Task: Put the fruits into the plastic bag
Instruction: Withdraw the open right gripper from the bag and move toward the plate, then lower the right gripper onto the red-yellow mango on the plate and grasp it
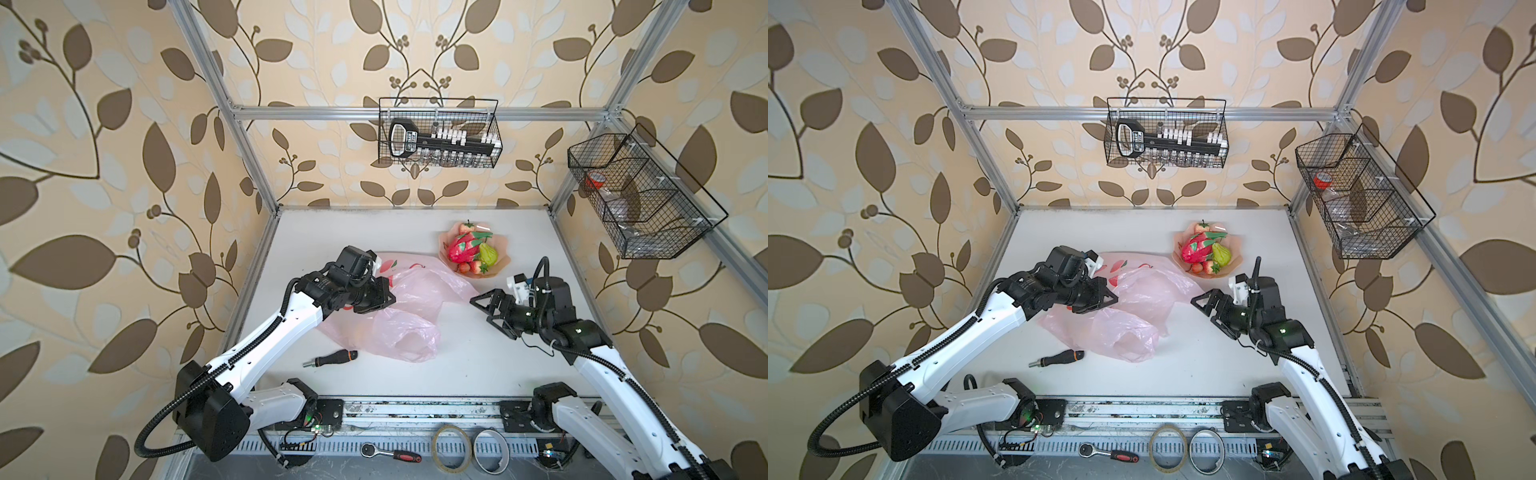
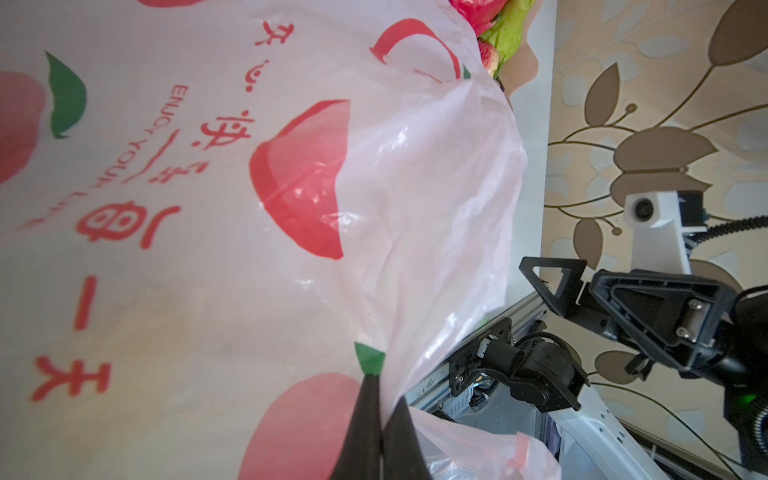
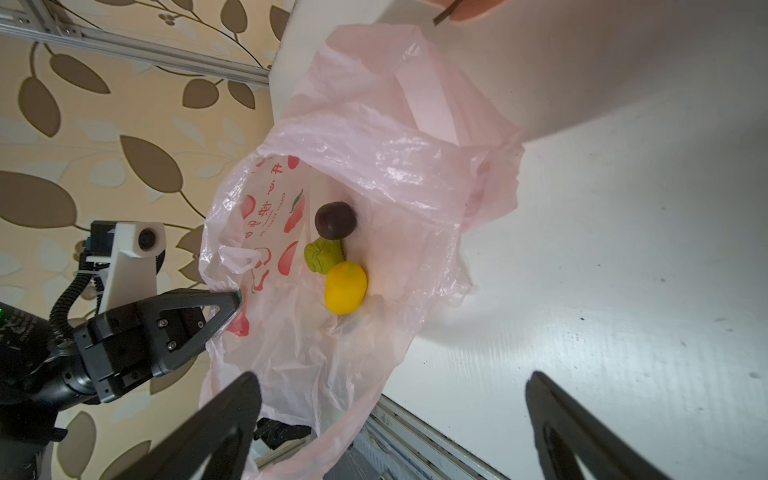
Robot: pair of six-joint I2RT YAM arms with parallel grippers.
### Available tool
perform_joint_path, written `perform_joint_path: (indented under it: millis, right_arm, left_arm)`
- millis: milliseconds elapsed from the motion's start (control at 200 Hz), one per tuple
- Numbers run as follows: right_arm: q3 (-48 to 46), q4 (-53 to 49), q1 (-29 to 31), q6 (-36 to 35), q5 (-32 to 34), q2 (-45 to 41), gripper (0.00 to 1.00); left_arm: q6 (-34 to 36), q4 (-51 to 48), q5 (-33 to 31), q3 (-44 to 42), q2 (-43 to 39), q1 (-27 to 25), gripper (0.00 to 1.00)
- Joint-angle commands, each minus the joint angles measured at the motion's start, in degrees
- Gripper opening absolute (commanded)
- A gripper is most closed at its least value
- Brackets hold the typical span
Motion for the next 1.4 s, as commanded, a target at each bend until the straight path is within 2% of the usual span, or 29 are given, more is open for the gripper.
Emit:
perform_joint_path:
  millis: [0,195,405,985,1395]
  right_arm:
    - [5.3,-6.3,-3.1,-10.4,-0.9,3.5,1.00]
    - [15.1,-12.9,-6.4,-21.4,5.4,11.9,0.99]
    - [22.9,-15.8,-7.2,-27.0,11.5,19.0,0.98]
    - [27.8,-11.7,-6.6,-30.5,14.2,32.0,0.82]
    - [37.2,-10.1,-3.3,-32.6,20.9,46.1,0.73]
  left_arm:
    - [1.0,-0.9,-0.1,0.9,-2.1,0.1,0.00]
    - [0.9,-0.9,-0.1,0.6,-2.7,0.1,0.00]
    - [0.8,-0.9,0.0,0.4,-3.1,0.1,0.00]
    - [1.1,-1.5,0.3,0.4,-3.1,0.1,0.00]
    - [0.6,-1.2,0.7,0.4,-2.6,0.2,0.00]
